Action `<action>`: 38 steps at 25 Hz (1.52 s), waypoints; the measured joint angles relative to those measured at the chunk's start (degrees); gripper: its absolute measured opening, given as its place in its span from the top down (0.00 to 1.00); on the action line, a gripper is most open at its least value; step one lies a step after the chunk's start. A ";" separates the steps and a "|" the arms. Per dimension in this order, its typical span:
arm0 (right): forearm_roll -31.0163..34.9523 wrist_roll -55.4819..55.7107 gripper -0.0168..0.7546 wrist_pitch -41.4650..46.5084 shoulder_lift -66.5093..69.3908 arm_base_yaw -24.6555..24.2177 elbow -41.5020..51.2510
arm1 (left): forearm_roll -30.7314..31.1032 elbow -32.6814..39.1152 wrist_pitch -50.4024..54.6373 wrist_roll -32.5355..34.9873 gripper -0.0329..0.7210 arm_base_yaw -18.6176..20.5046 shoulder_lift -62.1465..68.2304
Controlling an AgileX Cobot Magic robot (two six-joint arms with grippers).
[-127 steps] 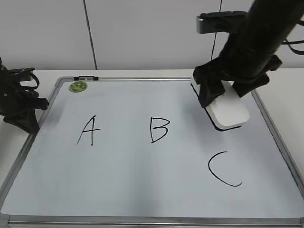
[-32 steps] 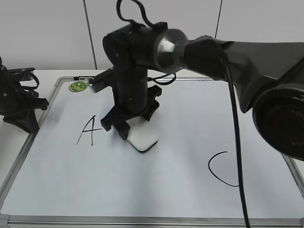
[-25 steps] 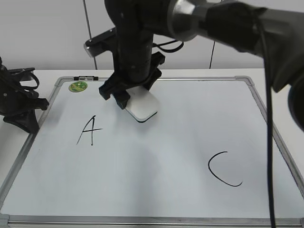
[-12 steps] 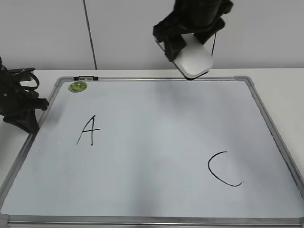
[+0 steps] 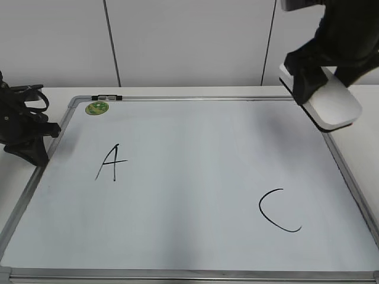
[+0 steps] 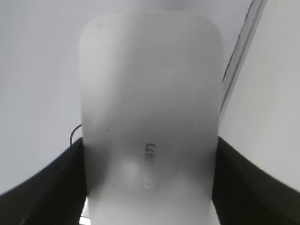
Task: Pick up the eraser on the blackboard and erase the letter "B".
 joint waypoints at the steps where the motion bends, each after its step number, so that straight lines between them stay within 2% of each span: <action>1: 0.82 0.15 0.26 -0.97 -0.74 -0.70 1.66 | 0.00 0.00 0.00 0.00 0.94 0.00 0.00; 8: 5.87 0.45 0.26 -9.59 -2.21 -8.18 13.94 | 0.00 0.00 0.00 0.00 0.94 0.00 0.00; 15: 6.68 0.54 0.26 -18.81 -2.21 -13.80 21.24 | 0.00 0.00 0.00 0.00 0.94 0.00 0.00; 20: 6.68 0.54 0.26 -21.84 -0.98 -16.17 21.78 | 0.00 0.00 0.00 0.00 0.94 0.00 0.00; 27: 7.58 0.54 0.26 -23.89 5.00 -16.30 21.44 | 0.00 0.00 0.00 0.00 0.94 0.00 0.00; 38: 8.82 0.18 0.26 -22.90 12.75 -16.30 14.51 | 0.00 0.00 0.00 0.00 0.94 0.00 0.00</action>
